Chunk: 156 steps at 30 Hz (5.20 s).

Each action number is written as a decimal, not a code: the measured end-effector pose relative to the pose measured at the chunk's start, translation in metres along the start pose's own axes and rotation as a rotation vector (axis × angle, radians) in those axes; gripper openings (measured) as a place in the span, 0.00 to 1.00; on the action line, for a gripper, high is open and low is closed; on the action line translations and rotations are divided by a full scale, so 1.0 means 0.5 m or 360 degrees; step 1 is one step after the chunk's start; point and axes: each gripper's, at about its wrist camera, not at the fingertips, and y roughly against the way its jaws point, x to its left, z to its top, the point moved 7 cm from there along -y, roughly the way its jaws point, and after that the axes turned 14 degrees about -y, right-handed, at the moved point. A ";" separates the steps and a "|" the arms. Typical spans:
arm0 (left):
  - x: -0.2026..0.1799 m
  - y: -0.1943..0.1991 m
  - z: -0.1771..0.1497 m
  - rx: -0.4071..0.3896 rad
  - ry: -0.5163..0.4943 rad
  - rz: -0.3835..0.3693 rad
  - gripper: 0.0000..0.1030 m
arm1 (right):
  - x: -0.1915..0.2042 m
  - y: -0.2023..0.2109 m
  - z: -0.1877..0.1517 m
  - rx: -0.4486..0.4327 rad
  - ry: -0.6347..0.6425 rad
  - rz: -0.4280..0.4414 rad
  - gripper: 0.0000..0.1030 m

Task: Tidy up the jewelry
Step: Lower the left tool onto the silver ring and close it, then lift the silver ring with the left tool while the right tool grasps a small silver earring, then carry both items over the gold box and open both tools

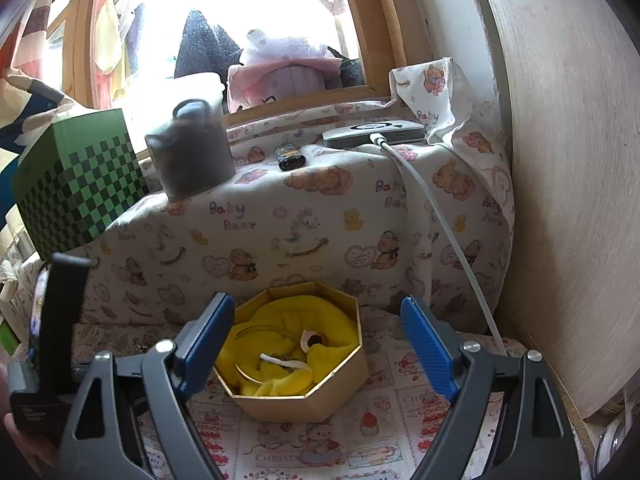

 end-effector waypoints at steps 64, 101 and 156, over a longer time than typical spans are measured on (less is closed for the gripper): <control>0.295 0.136 -0.066 -0.0526 0.0318 0.0245 0.18 | 0.330 -0.279 -0.197 0.0745 0.0306 -0.0064 0.23; 0.192 0.259 -0.090 -0.0961 0.0058 0.0414 0.18 | 0.183 0.022 -0.102 0.0100 0.0421 0.0335 0.11; -0.098 0.093 0.108 -0.0825 -0.0181 -0.0015 0.48 | -0.036 -0.059 -0.007 0.0311 -0.0174 0.0423 0.16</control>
